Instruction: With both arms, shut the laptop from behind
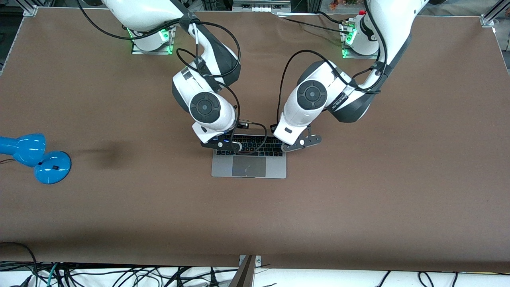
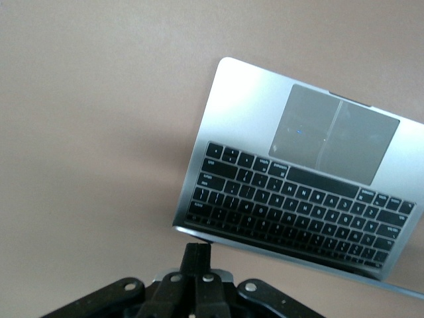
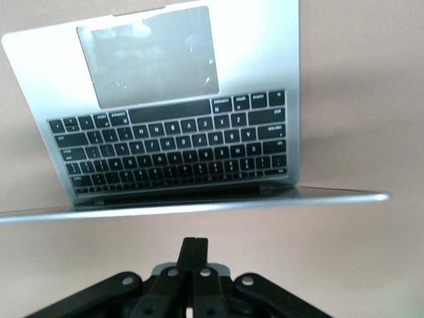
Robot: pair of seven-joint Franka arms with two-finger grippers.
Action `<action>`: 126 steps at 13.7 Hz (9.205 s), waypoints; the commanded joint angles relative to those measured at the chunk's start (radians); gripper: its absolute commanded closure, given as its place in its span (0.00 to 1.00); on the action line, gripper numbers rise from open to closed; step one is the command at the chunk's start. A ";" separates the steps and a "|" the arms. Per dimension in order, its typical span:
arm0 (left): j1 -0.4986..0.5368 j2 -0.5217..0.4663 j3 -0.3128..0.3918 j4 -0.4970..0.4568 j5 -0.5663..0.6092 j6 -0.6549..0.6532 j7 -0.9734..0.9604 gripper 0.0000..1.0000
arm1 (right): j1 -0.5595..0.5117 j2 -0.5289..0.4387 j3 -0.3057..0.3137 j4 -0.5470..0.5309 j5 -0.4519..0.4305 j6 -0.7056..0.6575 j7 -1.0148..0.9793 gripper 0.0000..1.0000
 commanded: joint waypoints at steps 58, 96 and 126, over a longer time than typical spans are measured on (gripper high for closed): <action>-0.188 0.404 0.191 0.357 0.118 0.082 -0.036 1.00 | 0.008 0.252 -0.107 -0.001 -0.088 0.446 -0.202 1.00; -0.024 -0.750 0.645 -0.382 -0.178 -0.255 0.810 0.00 | -0.447 -0.268 -0.097 0.200 -0.151 -0.356 -0.586 0.01; -0.001 -0.674 0.679 -0.166 -0.202 -0.470 0.846 0.00 | -0.541 -0.400 -0.117 -0.004 -0.100 -0.387 -0.746 0.00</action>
